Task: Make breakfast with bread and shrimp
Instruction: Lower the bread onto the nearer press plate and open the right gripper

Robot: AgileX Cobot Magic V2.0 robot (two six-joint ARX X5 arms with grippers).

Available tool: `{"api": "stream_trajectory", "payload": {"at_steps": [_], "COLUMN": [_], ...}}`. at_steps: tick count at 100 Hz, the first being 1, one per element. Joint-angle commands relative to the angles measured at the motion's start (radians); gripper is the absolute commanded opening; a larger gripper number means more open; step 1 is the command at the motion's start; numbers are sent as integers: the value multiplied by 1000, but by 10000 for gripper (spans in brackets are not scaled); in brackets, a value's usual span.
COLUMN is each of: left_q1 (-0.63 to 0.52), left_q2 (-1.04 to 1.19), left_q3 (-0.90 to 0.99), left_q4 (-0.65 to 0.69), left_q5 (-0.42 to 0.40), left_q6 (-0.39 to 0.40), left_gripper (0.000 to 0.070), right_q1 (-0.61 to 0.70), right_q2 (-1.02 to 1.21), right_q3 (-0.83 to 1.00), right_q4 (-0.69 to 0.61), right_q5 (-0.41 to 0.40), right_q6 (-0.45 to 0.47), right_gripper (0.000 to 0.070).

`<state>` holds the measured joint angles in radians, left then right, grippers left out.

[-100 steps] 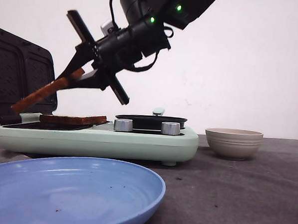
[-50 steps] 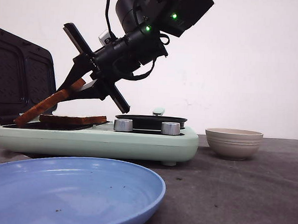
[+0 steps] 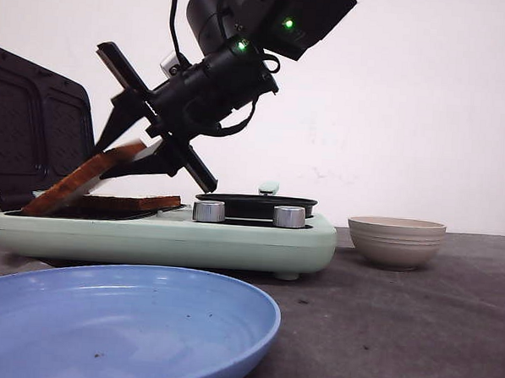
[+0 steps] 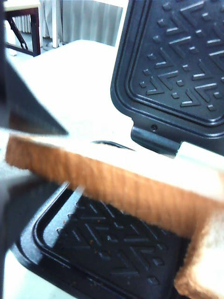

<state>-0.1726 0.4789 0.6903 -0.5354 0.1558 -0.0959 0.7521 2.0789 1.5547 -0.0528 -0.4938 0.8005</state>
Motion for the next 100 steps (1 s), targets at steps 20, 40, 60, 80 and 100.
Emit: {"api": "stream_trajectory", "payload": {"at_steps": [20, 40, 60, 80, 100], "left_q1": [0, 0, 0, 0, 0], "left_q2": [3, 3, 3, 3, 3], "left_q3": [6, 6, 6, 6, 6], "left_q4": [10, 10, 10, 10, 10], "left_q5": [-3, -3, -3, -3, -3], "left_q6": [-3, -3, -3, -3, -2], "left_gripper": [350, 350, 350, 350, 350], "right_q1": [11, 11, 11, 11, 15], "right_q2": [27, 27, 27, 27, 27], "right_q3": [29, 31, 31, 35, 115], "right_q4": [-30, -50, -77, -98, -229], "right_q5": [29, 29, 32, 45, 108], "right_q6": [-55, -79, -102, -111, -211], "right_gripper": [312, 318, 320, 320, 334]}}
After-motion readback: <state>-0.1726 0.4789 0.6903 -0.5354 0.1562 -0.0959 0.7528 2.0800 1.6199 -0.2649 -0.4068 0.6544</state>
